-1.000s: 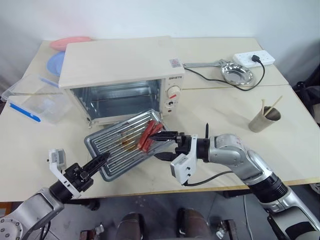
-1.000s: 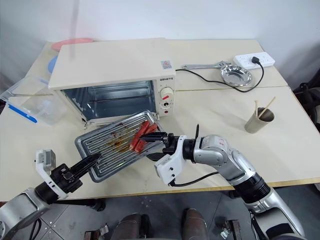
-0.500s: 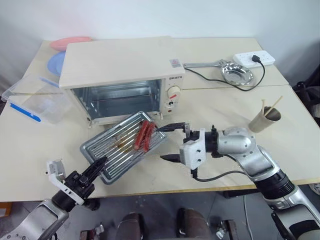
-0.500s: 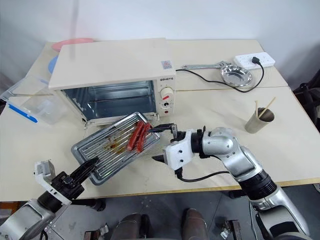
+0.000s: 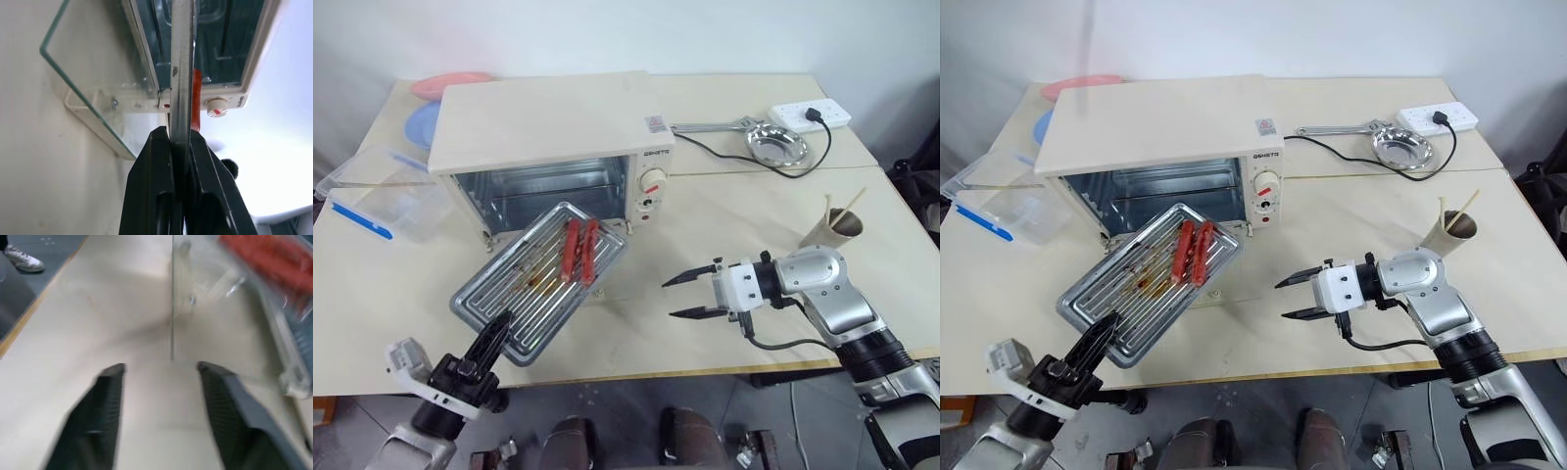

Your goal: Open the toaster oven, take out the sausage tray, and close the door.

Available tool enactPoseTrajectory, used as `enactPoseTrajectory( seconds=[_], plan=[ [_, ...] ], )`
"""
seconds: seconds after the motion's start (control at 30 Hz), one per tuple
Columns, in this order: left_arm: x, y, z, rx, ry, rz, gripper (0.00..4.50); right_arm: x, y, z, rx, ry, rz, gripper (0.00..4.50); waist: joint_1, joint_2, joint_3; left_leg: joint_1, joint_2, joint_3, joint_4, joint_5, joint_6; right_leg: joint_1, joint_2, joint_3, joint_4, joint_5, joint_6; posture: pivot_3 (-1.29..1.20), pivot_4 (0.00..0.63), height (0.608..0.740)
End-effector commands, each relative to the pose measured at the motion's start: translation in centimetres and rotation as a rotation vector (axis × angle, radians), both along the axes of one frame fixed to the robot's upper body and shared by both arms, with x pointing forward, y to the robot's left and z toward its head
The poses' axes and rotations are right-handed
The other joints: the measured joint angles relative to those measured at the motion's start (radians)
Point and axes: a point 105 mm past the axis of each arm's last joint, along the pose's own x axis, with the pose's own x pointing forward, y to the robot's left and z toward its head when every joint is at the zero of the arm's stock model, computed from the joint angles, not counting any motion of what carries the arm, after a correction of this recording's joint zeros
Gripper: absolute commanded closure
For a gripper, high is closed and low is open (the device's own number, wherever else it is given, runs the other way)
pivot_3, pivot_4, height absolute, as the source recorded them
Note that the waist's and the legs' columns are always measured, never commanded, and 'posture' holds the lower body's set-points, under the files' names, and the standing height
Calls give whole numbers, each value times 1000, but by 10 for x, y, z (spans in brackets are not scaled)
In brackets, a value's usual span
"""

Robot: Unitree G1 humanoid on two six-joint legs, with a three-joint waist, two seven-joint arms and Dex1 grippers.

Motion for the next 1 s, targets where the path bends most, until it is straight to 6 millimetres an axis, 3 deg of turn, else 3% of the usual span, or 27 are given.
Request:
enactPoseTrajectory(
  seconds=[0.03,0.13,0.17,0.73,1.0],
  plan=[
    [-9,-7,10,6,-32,19,4500,6,-4,3,1,-38,6,3306,1,0,0,0,0,0,0,0,0,0,0,0,0,0,0,0,150,740],
    [-21,-3,8,5,-19,79,4500,13,-4,-5,-1,-23,-6,4319,0,0,0,0,0,2,1,0,0,0,0,0,-1,0,0,0,150,740],
    [-25,1,8,7,-16,112,4500,15,-2,-7,2,-21,-7,4456,0,0,0,0,0,2,1,0,0,0,0,0,-1,0,0,0,150,740],
    [-89,59,8,-17,-26,608,4500,34,18,-35,-14,-6,-8,4456,-2,1,1,-2,3,5,5,-2,-1,0,3,-1,-3,0,-3,0,150,740],
    [-101,74,-2,-59,-46,740,4500,44,27,-40,21,23,-58,4456,-9,1,0,-2,14,7,16,-8,-4,0,12,0,0,0,-9,0,150,740]
  ],
)
